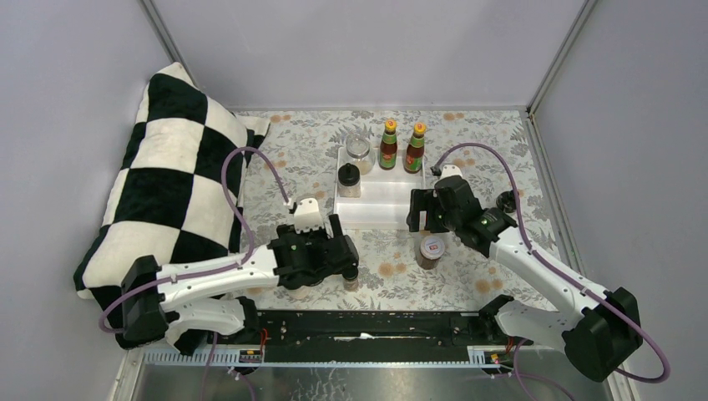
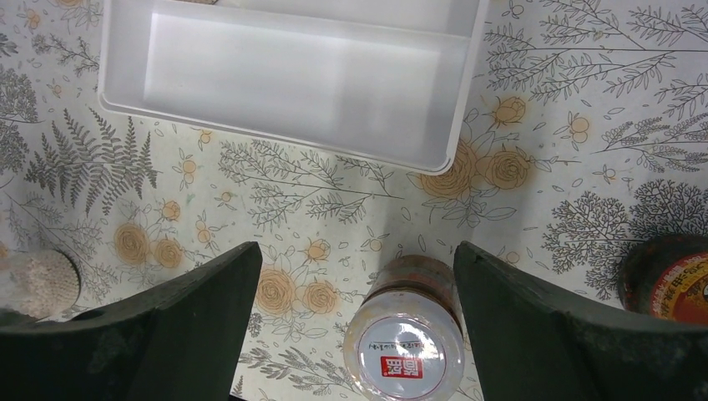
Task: Organize the condiment bottles
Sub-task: Pick up the bottle from the corner of the board.
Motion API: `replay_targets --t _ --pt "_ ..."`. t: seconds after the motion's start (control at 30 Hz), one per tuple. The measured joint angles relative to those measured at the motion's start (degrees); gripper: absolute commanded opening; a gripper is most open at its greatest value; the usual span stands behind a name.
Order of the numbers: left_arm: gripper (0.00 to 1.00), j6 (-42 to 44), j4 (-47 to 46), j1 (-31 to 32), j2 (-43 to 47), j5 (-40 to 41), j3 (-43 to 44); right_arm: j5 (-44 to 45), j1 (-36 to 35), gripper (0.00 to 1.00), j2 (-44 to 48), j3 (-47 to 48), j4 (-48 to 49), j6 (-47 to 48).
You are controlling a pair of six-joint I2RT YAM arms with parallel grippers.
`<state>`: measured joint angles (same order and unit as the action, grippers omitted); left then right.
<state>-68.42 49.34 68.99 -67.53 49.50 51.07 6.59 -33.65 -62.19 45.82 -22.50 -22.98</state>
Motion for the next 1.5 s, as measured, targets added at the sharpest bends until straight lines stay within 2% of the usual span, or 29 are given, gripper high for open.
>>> replay_targets --t 0.17,0.33,0.57,0.8,0.97,1.27,1.4,1.5 --pt "0.99 -15.1 14.2 0.9 -5.0 2.5 5.6 -0.1 -0.5 0.93 0.0 -0.1 0.0 0.0" --pt "0.99 -28.5 25.1 5.1 -8.1 3.5 7.5 -0.2 -0.7 0.93 0.5 -0.9 0.0 0.0" --pt "0.99 -38.7 31.0 9.2 -12.9 3.7 7.6 -0.3 -1.0 0.93 0.6 -1.2 0.0 0.0" --pt "0.99 -38.7 32.1 11.0 -20.0 5.7 15.6 -0.6 -1.5 0.93 0.7 -1.9 0.0 0.0" --pt "0.98 -38.9 32.2 12.4 -19.7 4.3 17.4 -0.6 -1.5 0.93 1.6 -2.6 0.0 0.0" --pt "0.99 -41.5 32.9 19.6 -16.6 0.8 17.7 -0.9 -1.5 0.91 1.7 -2.6 0.1 0.0" --pt "0.99 -38.5 33.0 21.1 -16.8 2.6 23.7 -3.4 -1.6 0.91 1.4 -2.6 0.2 0.9" --pt "0.99 -32.5 32.9 21.4 -15.8 7.6 32.9 -6.3 -2.4 0.91 -0.5 -1.2 0.1 2.8"
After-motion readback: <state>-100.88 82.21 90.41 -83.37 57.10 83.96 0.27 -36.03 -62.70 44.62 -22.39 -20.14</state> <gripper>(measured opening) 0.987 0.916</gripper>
